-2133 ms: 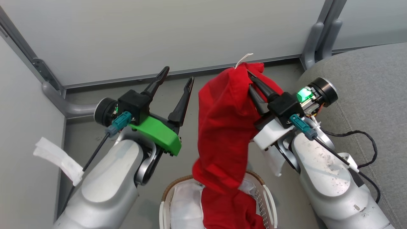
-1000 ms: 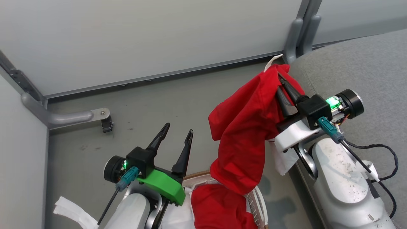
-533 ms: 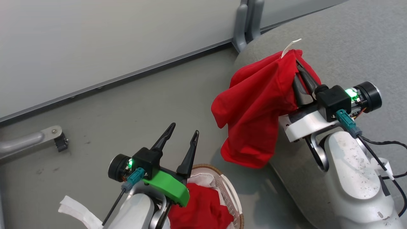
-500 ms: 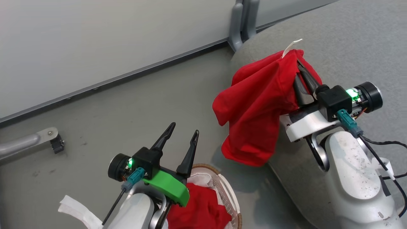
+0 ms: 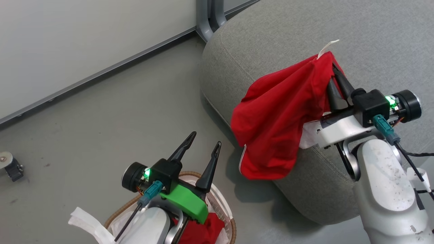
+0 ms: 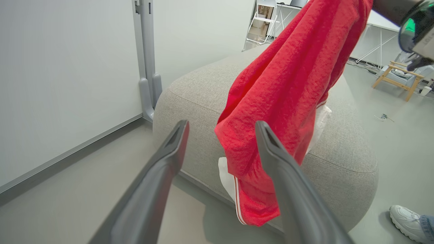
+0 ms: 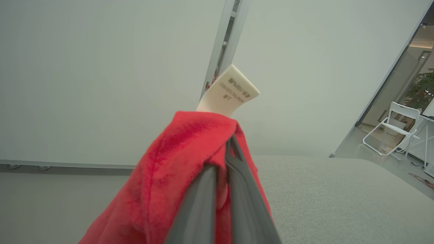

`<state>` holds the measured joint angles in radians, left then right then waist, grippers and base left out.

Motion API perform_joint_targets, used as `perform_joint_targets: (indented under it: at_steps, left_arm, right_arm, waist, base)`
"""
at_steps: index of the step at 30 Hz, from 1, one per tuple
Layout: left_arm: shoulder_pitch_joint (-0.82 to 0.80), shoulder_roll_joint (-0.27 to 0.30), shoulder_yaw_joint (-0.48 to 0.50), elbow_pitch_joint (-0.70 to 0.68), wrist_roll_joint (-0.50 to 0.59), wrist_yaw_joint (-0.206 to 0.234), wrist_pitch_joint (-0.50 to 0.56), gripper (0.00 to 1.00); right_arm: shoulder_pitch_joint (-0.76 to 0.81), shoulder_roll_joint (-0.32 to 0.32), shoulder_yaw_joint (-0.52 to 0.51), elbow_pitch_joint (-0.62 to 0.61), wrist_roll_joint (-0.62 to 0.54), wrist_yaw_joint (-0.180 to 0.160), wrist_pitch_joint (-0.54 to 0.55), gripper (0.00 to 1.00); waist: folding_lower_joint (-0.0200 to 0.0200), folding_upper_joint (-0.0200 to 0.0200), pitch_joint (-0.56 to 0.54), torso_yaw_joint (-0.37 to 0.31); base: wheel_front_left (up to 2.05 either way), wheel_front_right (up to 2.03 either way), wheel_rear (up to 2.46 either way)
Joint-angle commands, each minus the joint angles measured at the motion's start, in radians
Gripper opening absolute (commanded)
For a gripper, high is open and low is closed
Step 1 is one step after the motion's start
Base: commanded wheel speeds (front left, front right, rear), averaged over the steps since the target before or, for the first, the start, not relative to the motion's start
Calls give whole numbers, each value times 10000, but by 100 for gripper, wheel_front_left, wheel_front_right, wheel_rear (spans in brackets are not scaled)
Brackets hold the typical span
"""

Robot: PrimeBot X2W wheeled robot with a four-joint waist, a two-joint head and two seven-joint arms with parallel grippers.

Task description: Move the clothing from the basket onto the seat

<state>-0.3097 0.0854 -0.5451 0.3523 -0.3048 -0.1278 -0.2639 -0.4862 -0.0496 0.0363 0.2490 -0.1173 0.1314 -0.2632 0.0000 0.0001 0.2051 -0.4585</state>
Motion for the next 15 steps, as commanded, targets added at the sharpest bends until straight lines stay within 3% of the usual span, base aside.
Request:
perform_joint_targets:
  at_steps: [1, 4, 11, 15]
  left_arm:
    - [-76, 119, -12, -59, 59, -46, -9, 100]
    - [-4, 125, -18, -128, 18, -46, -9, 100]
    - [-150, 206, -137, -432, 193, -45, -7, 100]
    - [-398, 310, -241, -632, 464, -39, -7, 100]
  right_arm:
    - [-300, -18, -150, -17, -136, -14, -24, 0]
    - [-775, -45, -403, 265, -390, -14, -24, 0]
    - [-2932, -1063, -1081, 855, -672, -14, -24, 0]
    - [-4858, -2473, -1730, 1419, -963, -14, -19, 0]
  waist:
    - [0, -1, 116, -6]
    - [0, -1, 241, 66]
    - [0, -1, 801, 515]
    - [0, -1, 1491, 977]
  base:
    - [0, 0, 0]
    - [0, 0, 0]
    - [0, 0, 0]
    - [0, 0, 0]
